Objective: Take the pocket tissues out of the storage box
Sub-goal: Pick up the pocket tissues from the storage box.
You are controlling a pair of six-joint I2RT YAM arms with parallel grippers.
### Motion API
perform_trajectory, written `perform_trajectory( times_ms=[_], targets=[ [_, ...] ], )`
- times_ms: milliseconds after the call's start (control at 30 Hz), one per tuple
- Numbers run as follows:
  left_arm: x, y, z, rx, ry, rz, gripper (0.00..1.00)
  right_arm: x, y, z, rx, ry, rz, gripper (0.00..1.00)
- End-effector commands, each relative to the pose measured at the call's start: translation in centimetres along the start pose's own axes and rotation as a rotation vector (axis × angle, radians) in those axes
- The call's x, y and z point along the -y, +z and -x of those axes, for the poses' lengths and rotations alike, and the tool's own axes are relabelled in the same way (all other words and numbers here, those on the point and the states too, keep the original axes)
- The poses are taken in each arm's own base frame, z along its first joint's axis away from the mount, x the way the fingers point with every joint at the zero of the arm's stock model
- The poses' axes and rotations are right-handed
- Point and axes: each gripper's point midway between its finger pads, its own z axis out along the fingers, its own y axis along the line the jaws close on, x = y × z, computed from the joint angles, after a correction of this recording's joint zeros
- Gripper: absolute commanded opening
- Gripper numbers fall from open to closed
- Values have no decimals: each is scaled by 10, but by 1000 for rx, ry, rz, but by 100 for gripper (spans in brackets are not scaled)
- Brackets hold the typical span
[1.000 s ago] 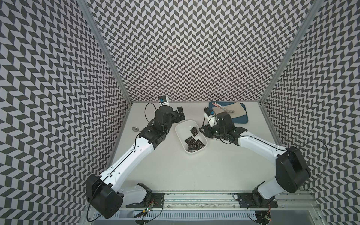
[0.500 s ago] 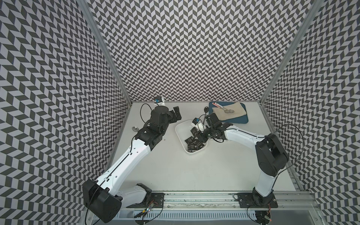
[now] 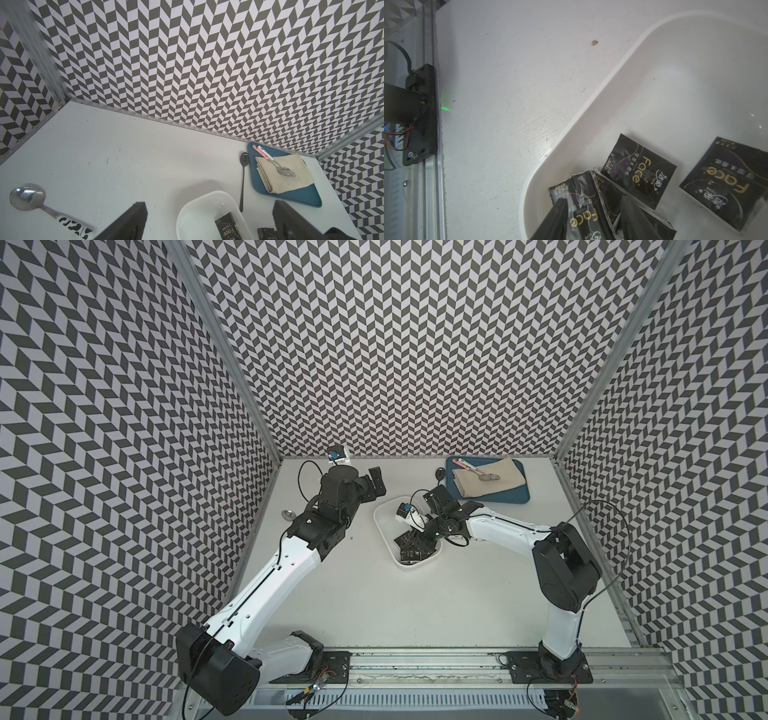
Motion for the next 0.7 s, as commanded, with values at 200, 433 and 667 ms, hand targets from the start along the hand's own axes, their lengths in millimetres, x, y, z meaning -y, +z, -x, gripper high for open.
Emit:
perform_trajectory(
  times_ms=[200, 433, 667],
  targets=[
    [-7, -8, 5, 17, -6, -3, 99, -3, 17, -8, -70, -24, 7, 47],
    [-7, -7, 5, 17, -9, -9, 99, -2, 30, -17, -126, -27, 0, 48],
    [-9, -8, 6, 21, -10, -7, 99, 0, 40, -27, -167, -21, -5, 34]
  ],
)
